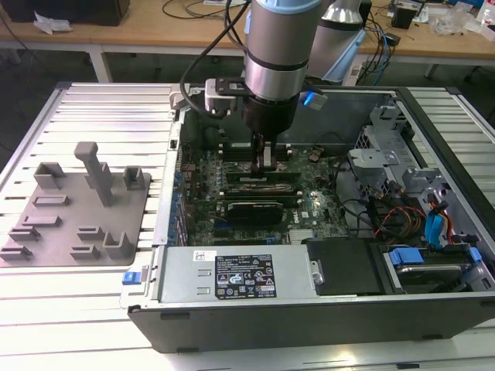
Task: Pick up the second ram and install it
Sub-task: 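Insert the second ram into the second slot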
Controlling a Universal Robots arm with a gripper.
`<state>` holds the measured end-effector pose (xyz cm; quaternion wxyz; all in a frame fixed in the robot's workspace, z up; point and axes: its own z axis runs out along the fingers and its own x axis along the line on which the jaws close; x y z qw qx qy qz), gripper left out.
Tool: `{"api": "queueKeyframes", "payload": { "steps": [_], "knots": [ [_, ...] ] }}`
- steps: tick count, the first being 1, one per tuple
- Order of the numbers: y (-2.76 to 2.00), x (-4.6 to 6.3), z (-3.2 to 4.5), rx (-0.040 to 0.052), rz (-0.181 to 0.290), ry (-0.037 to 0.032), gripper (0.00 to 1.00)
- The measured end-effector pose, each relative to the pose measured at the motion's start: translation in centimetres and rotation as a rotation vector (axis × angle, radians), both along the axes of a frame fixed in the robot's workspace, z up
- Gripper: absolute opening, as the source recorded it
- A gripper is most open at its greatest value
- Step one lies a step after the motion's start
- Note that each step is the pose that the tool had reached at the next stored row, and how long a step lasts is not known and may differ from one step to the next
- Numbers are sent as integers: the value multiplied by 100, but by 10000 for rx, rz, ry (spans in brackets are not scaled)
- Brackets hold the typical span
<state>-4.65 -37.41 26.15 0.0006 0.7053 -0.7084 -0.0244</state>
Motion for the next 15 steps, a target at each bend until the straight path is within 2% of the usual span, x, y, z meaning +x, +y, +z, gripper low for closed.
{"api": "queueKeyframes", "payload": {
  "steps": [9,15],
  "knots": [
    [0,0,-32,0,0,0,9],
    [-7,-1,-91,0,-2,0,9]
  ]
}}
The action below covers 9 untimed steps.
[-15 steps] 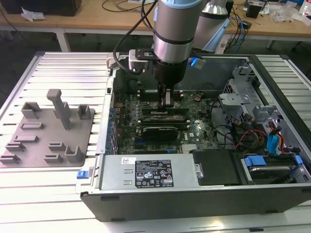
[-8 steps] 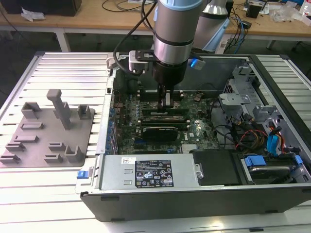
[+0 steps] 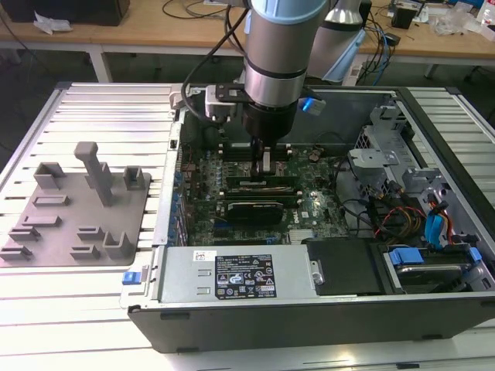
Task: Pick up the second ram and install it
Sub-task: 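Insert the second ram into the second slot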
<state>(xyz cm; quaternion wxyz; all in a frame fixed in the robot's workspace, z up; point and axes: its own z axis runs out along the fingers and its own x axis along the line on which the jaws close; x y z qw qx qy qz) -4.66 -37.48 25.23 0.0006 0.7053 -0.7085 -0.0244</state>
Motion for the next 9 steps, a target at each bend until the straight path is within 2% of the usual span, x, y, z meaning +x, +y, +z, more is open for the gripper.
{"api": "queueKeyframes", "payload": {
  "steps": [4,9],
  "knots": [
    [-31,0,-17,1,1,-1,9],
    [-33,1,-80,-1,2,0,9]
  ]
}}
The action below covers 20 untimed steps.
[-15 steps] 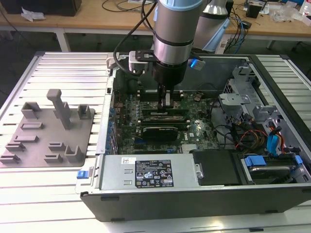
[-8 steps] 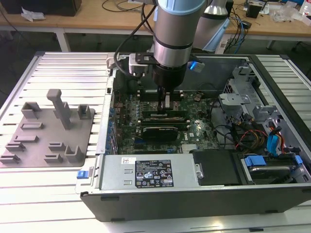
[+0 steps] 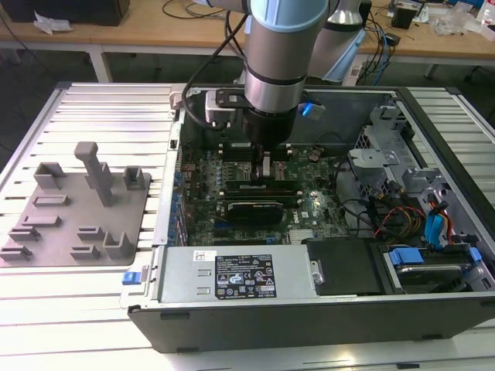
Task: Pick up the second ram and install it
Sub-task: 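Insert the second ram into the second slot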
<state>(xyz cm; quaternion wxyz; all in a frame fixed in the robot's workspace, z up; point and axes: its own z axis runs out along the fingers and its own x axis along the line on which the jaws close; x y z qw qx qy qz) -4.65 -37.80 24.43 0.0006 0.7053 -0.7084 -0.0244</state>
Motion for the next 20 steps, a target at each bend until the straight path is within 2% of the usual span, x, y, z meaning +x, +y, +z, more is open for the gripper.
{"api": "queueKeyframes", "payload": {
  "steps": [4,20],
  "knots": [
    [-4,0,-47,-1,-1,0,9],
    [-8,0,-66,-1,-1,0,9]
  ]
}}
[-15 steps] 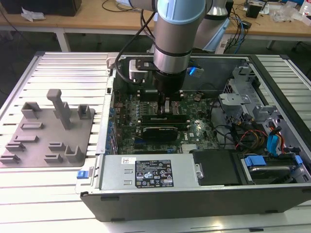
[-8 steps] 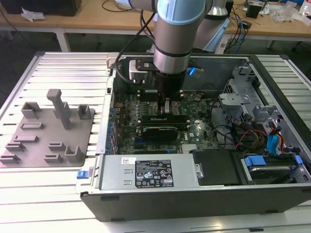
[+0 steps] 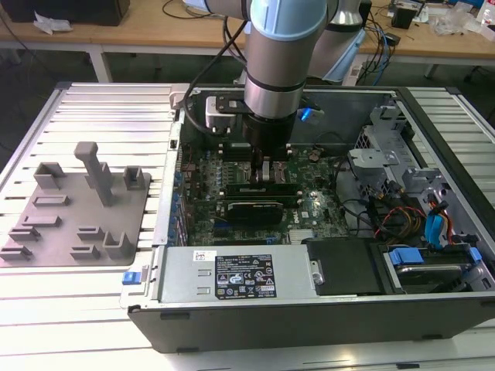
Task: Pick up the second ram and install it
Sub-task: 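Insert the second ram into the second slot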
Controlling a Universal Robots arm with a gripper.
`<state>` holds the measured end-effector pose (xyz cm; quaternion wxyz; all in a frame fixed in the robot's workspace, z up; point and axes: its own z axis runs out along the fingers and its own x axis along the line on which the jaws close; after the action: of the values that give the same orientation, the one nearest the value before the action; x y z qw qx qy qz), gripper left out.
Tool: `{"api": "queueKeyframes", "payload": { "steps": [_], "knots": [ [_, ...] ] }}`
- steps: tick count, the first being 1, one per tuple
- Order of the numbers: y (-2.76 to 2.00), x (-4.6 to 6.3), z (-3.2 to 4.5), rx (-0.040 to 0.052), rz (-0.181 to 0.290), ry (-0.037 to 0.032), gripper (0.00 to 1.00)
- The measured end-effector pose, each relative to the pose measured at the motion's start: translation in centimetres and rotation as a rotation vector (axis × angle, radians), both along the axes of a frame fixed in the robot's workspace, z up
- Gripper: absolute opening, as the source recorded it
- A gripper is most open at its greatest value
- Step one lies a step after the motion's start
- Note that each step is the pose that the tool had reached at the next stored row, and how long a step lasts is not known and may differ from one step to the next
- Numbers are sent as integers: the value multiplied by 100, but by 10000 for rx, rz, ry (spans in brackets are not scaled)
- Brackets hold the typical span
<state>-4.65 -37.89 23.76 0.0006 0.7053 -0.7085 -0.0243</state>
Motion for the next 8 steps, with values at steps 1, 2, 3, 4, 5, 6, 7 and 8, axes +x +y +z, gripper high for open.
{"api": "queueKeyframes", "payload": {
  "steps": [1,2,3,4,5,6,7,8],
  "knots": [
    [0,0,-1,0,0,0,9],
    [0,0,-1,0,0,0,9],
    [0,0,-2,3,0,0,9],
    [0,0,-3,38,0,-3,9],
    [1,0,-3,75,0,-5,9],
    [1,0,-3,76,0,-5,9],
    [0,0,-3,75,-4,-4,9],
    [-1,0,-4,75,-33,-3,9]
  ]
}}
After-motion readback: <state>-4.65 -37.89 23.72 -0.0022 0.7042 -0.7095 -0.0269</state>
